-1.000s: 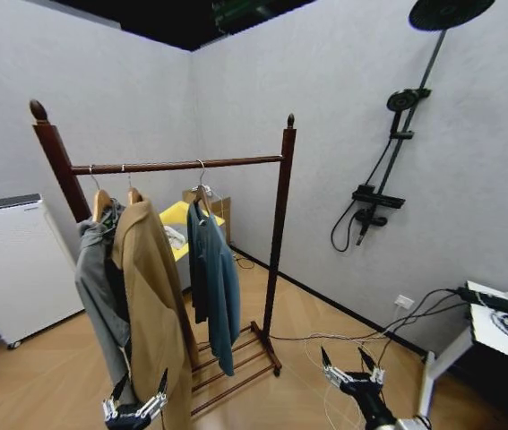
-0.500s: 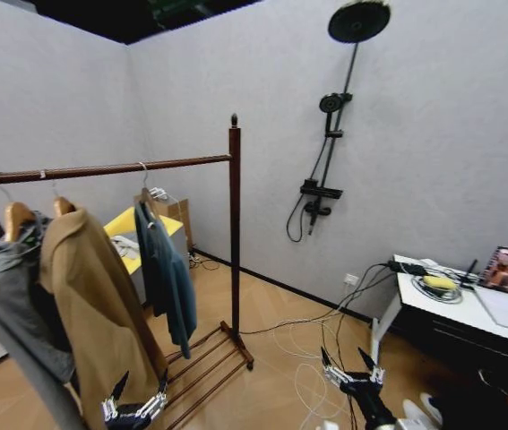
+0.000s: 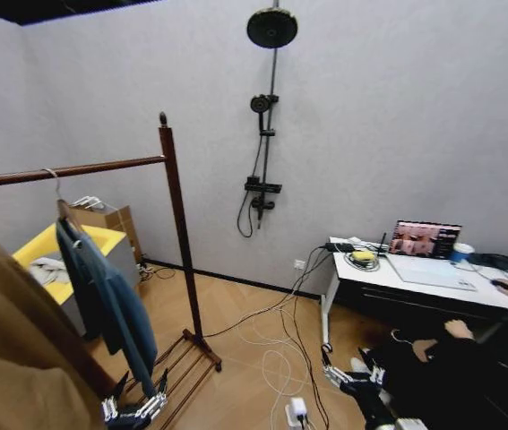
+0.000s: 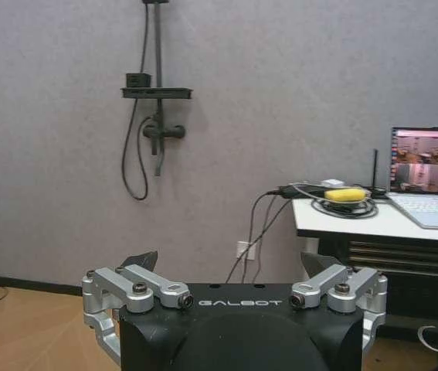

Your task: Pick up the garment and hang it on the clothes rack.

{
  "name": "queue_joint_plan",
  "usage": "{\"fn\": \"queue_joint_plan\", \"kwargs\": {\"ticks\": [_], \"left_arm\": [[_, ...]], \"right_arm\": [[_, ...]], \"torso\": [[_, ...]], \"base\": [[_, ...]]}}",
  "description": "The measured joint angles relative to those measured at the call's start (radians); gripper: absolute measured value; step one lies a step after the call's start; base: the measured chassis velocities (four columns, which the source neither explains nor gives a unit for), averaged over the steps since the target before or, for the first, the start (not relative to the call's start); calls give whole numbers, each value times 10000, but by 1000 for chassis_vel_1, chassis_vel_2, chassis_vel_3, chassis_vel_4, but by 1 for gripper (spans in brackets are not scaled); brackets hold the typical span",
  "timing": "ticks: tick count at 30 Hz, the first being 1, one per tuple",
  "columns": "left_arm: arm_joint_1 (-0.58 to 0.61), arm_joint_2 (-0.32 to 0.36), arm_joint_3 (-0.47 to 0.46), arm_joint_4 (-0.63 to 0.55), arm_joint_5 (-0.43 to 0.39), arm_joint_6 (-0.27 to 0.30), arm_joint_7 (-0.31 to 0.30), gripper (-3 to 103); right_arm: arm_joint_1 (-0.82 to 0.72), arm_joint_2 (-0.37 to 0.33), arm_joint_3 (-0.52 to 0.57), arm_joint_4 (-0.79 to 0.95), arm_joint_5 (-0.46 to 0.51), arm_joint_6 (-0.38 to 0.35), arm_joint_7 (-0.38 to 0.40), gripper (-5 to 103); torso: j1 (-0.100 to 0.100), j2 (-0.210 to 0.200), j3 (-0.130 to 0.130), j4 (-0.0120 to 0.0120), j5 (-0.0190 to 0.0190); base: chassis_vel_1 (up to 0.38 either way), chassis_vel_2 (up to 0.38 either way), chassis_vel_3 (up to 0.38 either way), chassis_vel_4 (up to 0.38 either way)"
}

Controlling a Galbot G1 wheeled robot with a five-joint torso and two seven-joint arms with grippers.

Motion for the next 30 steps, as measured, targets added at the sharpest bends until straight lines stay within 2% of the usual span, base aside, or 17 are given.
{"fn": "queue_joint_plan", "kwargs": {"ticks": [16,24,30], "left_arm": [[0,0,0,0,0,0,0,100],[0,1,-2,0,0,0,0,100],[0,1,1,0,0,0,-1,100]], "right_arm": [[0,-1,0,0,1,0,0,100],[3,0,-1,0,2,-1,-1,100],[2,0,-1,0,1,0,-1,100]], "torso": [[0,1,0,-2,0],[1,0,0,1,-2],[0,0,0,0,0]], "base": [[-105,-106,-106,-109],[-14,-56,34,49],[-130,-198,117,175]]}}
